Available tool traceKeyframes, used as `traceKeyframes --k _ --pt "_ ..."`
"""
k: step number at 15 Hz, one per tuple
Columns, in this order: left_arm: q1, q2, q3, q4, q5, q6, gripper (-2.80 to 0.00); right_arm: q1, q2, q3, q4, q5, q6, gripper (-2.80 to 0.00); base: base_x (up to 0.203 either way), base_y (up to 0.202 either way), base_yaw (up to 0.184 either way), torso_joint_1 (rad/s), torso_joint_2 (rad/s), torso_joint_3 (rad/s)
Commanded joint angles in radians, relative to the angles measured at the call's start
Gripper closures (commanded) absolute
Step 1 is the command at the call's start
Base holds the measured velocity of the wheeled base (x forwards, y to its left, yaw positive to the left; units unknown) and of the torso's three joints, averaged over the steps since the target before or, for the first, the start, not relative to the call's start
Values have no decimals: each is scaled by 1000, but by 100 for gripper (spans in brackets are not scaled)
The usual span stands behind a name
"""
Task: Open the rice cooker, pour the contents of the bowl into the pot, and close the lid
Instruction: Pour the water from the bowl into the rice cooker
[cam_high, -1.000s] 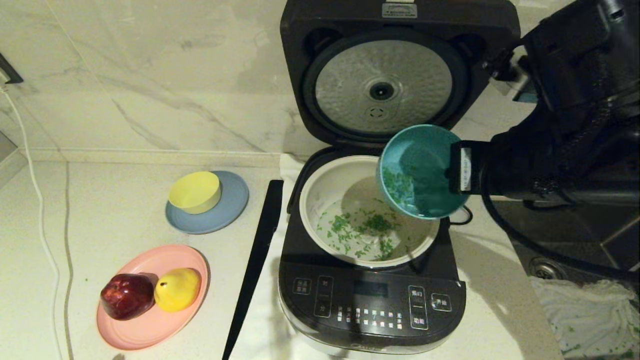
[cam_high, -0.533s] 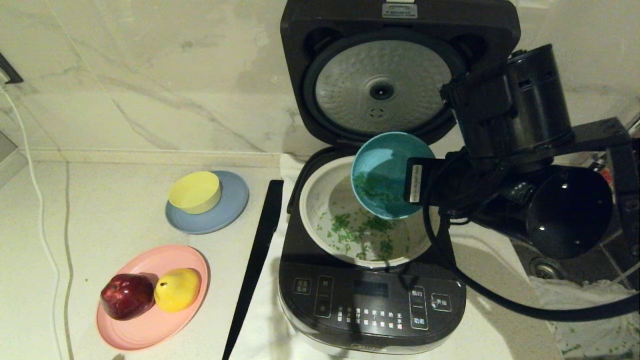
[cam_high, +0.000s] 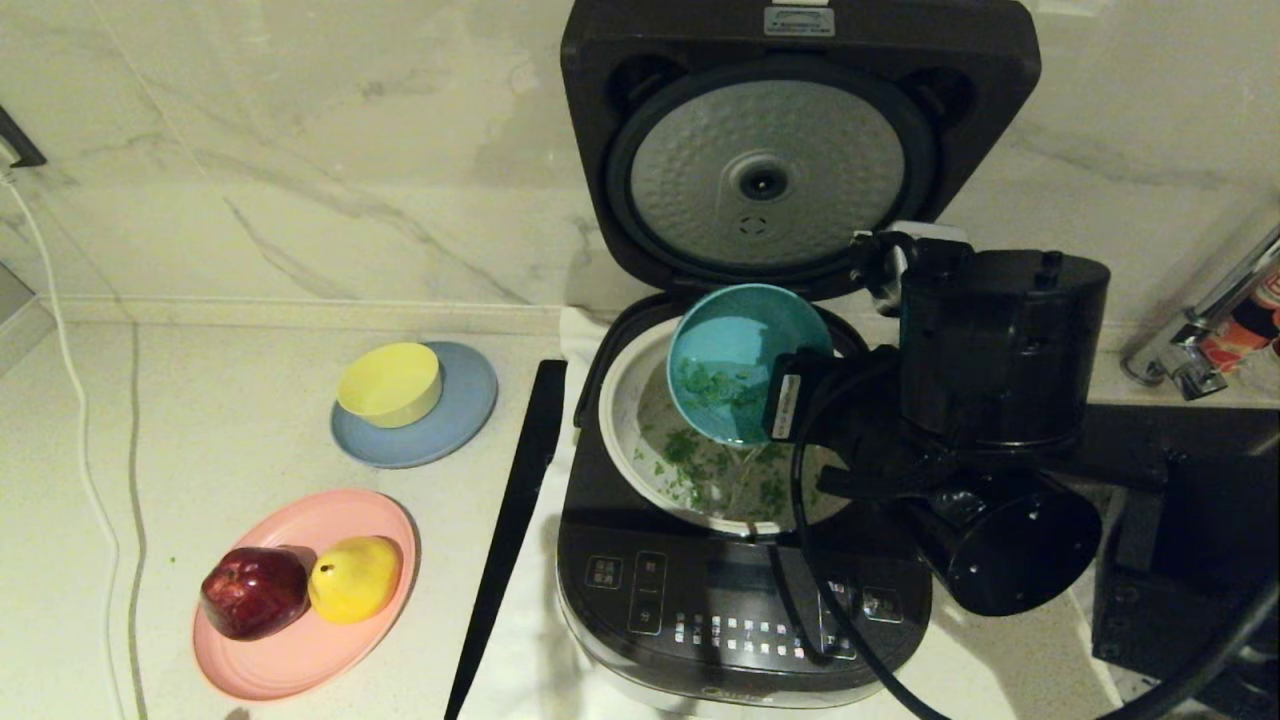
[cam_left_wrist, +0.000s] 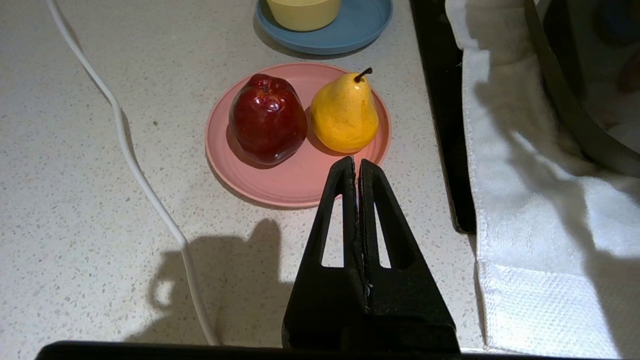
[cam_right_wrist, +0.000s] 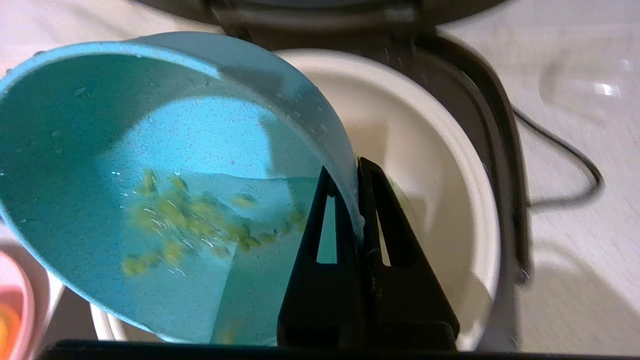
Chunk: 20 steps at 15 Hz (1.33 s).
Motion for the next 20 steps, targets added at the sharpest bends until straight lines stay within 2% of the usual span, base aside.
traceKeyframes --k 1,4,7,9,20 --pt "1 -1 0 0 0 0 0 2 47 104 -325 -4 -83 0 0 0 0 0 0 0" --pt "0 -1 0 0 0 0 0 21 91 225 -653 -4 -241 0 0 0 0 0 0 0" --pt "0 -1 0 0 0 0 0 36 167 316 -936 1 -367 0 0 0 0 0 0 0" --pt "1 -1 0 0 0 0 0 49 207 370 -967 5 -390 0 0 0 0 0 0 0" --pt "-1 -1 0 0 0 0 0 59 252 383 -968 21 -367 0 0 0 0 0 0 0"
